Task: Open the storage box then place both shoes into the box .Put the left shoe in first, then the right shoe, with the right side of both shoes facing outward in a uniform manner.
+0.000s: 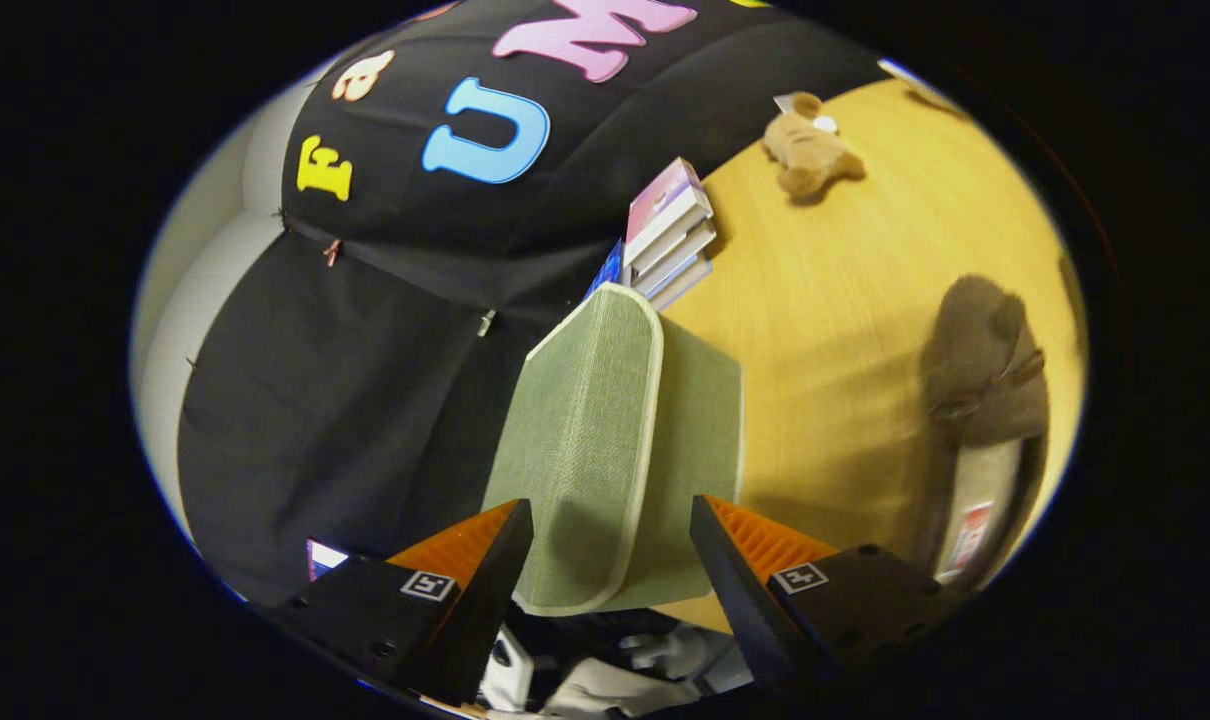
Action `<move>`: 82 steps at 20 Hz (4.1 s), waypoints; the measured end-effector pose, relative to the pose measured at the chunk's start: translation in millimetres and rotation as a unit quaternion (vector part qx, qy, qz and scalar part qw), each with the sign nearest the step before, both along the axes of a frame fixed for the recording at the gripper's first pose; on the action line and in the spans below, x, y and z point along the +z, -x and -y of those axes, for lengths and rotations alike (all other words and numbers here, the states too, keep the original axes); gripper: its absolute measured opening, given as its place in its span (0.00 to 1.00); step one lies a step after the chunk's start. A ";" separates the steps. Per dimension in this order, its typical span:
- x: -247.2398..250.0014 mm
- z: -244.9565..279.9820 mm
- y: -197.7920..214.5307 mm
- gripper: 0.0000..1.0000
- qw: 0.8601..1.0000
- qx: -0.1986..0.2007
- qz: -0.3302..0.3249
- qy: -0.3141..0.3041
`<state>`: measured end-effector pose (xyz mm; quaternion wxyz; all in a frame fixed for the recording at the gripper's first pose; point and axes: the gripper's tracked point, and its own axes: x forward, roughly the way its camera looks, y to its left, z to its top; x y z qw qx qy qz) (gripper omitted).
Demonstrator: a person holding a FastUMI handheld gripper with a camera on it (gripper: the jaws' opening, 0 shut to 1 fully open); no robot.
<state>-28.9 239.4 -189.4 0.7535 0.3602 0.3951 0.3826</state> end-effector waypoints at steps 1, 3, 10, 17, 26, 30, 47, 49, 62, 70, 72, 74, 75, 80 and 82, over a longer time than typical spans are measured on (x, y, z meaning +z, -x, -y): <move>-3.8 -5.1 3.5 0.98 1.000 0.010 -0.012 -0.011; -5.9 -18.8 10.1 0.98 0.998 0.034 -0.034 -0.036; -10.1 -42.7 23.5 0.96 0.984 0.078 -0.121 -0.103; -3.7 -28.1 20.1 0.72 0.978 0.058 -0.165 -0.111; 58.8 -46.8 28.8 0.47 0.970 0.094 -0.155 -0.165; 82.5 -60.5 31.7 0.31 0.968 0.105 -0.148 -0.175; 190.5 -189.5 29.3 0.06 0.989 0.128 -0.062 -0.033; 199.4 -224.3 36.6 0.06 0.990 0.128 -0.050 -0.017; 131.2 -352.3 28.4 0.45 0.990 0.124 0.009 0.074; 145.3 -197.8 -20.6 0.98 0.972 0.020 0.186 0.139; 150.9 -149.7 -28.2 0.98 0.964 -0.013 0.215 0.155; 149.5 -96.9 -36.8 0.98 0.949 -0.054 0.248 0.187; 146.7 -73.6 -37.3 0.98 0.940 -0.072 0.262 0.204; 119.3 39.7 -41.0 0.98 0.895 -0.147 0.302 0.293; 95.6 84.8 -38.6 0.98 0.877 -0.167 0.295 0.340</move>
